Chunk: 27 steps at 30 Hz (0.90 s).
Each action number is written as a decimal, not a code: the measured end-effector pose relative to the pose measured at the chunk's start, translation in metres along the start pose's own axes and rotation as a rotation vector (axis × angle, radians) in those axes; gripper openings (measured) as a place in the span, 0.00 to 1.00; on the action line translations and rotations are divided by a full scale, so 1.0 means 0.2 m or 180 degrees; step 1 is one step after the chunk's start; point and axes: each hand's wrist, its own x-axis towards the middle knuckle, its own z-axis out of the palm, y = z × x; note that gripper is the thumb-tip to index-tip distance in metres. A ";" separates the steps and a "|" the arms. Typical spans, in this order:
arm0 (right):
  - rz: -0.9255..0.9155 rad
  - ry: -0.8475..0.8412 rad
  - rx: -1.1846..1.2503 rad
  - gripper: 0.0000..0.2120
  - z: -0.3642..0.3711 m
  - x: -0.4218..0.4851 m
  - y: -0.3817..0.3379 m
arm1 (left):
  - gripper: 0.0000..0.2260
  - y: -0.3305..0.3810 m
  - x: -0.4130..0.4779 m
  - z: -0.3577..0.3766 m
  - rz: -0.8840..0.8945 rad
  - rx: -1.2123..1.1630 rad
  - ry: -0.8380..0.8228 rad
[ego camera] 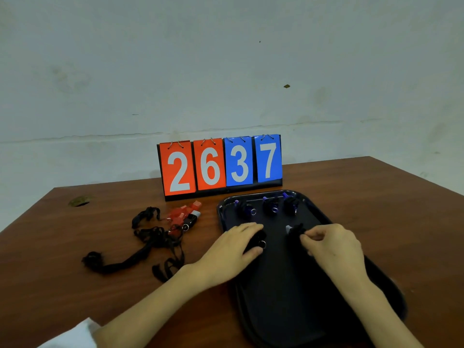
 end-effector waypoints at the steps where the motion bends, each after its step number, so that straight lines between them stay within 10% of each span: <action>1: -0.0024 -0.0040 -0.0065 0.04 0.01 0.00 0.00 | 0.22 0.00 0.01 0.00 -0.0046 -0.0169 0.0073; 10: -0.0093 0.0085 -0.0205 0.20 0.06 -0.01 0.01 | 0.21 0.03 0.01 0.04 -0.0054 -0.0447 0.0297; 18: -0.0307 0.0415 0.0008 0.12 0.00 -0.02 -0.02 | 0.11 -0.17 -0.04 -0.13 -0.0707 0.0134 0.1095; 27: -0.1058 -0.0814 0.0128 0.08 0.14 0.09 -0.42 | 0.16 -0.47 -0.03 -0.22 -0.1890 0.1315 0.0823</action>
